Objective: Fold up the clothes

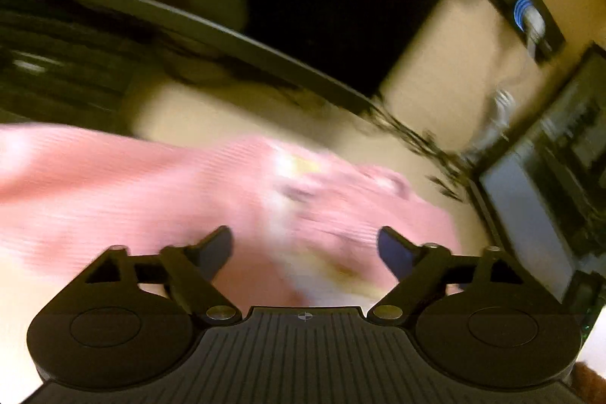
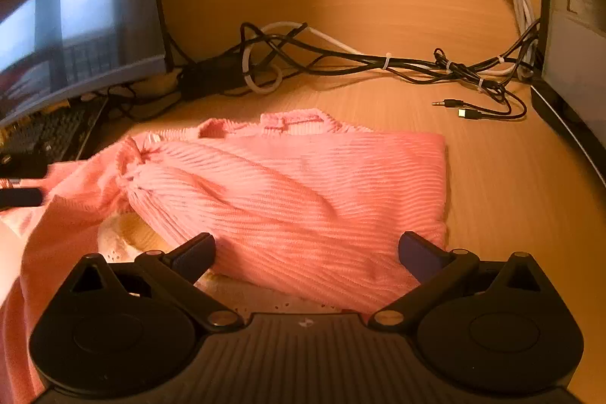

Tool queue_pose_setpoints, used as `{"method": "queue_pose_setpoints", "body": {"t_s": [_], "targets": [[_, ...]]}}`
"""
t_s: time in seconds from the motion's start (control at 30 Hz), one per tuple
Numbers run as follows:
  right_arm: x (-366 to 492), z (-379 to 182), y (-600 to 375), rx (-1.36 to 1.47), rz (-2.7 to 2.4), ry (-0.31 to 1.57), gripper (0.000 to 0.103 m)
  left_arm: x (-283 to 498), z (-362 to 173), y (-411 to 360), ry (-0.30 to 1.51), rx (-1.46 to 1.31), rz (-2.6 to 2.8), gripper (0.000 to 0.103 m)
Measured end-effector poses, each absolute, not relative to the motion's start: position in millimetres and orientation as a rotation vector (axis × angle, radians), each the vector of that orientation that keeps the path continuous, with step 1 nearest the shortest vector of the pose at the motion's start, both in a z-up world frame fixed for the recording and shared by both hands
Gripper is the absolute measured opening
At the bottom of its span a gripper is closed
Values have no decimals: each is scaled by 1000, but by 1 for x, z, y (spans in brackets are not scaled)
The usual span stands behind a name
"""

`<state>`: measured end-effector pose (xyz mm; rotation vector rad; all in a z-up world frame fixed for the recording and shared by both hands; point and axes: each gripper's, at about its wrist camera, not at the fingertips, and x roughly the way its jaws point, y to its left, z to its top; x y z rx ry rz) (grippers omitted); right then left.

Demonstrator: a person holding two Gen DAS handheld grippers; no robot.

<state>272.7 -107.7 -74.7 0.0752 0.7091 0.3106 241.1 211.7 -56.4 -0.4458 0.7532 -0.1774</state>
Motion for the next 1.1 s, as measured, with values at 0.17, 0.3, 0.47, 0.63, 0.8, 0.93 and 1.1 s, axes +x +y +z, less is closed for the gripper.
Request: {"method": "queue_pose_setpoints", "body": {"t_s": [0.17,0.3,0.47,0.63,0.8,0.93,1.1], "targets": [[272,-74,-107,84,310,704,103,211,-55,304,699,-546,193,71],[272,-74,-108,94,310,700,103,204,-71,337,714,-732,305,69],[265,-60,-119,162,283,674,103,229,-84,332,713,-776,325,62],[245,-41,-138,156,238,604,103,246,-77,323,703,-622,345,13],[229,-33,-172,222,174,595,103,240,-27,297,544,-446,268,8],[216,-22,-194,270,137,552,103,237,17,250,423,-349,83,8],[208,-2,-208,283,118,496,103,252,30,172,408,-352,-182,8]]}}
